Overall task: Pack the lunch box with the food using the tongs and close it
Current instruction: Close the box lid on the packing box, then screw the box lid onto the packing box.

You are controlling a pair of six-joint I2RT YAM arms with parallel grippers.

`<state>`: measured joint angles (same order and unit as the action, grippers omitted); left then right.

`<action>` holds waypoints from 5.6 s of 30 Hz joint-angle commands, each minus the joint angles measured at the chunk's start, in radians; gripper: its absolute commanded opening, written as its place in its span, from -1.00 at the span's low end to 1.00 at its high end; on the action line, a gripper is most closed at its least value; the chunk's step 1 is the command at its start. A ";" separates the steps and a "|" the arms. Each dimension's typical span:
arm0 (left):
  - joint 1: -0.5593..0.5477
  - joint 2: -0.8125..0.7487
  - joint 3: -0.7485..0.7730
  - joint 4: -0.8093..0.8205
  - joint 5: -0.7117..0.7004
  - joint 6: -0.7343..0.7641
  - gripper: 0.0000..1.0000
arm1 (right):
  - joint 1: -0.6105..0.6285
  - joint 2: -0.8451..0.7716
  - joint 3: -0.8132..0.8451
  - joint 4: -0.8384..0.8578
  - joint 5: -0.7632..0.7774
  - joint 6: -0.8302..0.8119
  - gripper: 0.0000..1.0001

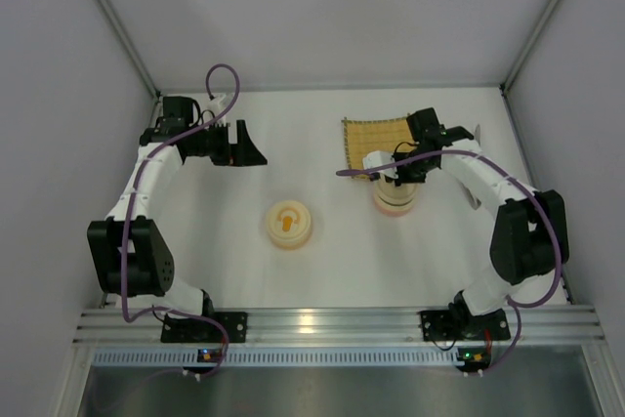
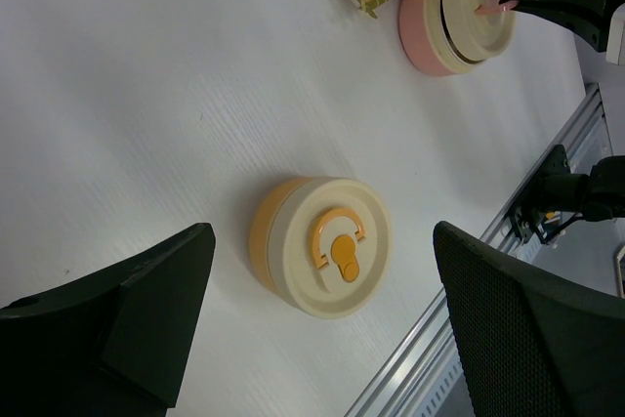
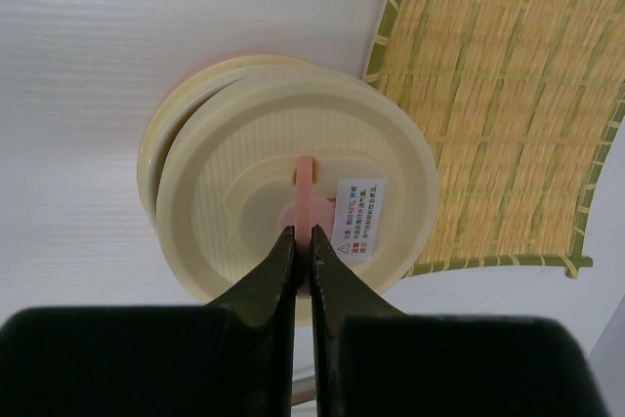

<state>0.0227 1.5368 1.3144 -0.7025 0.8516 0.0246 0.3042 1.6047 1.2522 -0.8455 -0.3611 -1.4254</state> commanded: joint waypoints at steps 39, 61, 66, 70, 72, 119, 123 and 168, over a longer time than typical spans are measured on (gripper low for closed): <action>0.005 0.003 0.016 0.049 -0.009 -0.014 0.96 | -0.014 -0.017 -0.017 0.005 -0.065 0.014 -1.00; 0.003 0.020 0.022 0.054 -0.005 -0.018 0.96 | -0.013 0.029 0.035 -0.013 -0.081 0.059 -1.00; 0.003 0.022 0.023 0.054 -0.002 -0.017 0.96 | -0.014 0.041 0.079 -0.035 -0.088 0.063 -1.00; 0.003 0.022 0.025 0.054 -0.003 -0.014 0.96 | -0.014 0.050 0.087 -0.046 -0.085 0.065 -1.00; 0.003 0.022 0.025 0.055 0.000 -0.014 0.96 | -0.016 0.047 0.072 -0.035 -0.076 0.062 -1.00; 0.003 -0.018 0.043 -0.003 -0.051 0.026 0.96 | 0.033 -0.052 -0.246 0.062 -0.256 0.913 -1.00; 0.005 -0.020 0.049 -0.012 -0.054 0.032 0.96 | 0.044 -0.114 -0.281 0.154 -0.246 1.058 -1.00; 0.003 -0.033 0.057 -0.098 0.038 0.175 0.96 | 0.131 -0.141 -0.287 0.295 -0.351 1.307 0.66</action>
<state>0.0227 1.5433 1.3304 -0.7910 0.8490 0.1707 0.4149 1.4918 0.9283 -0.5003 -0.8261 -0.0559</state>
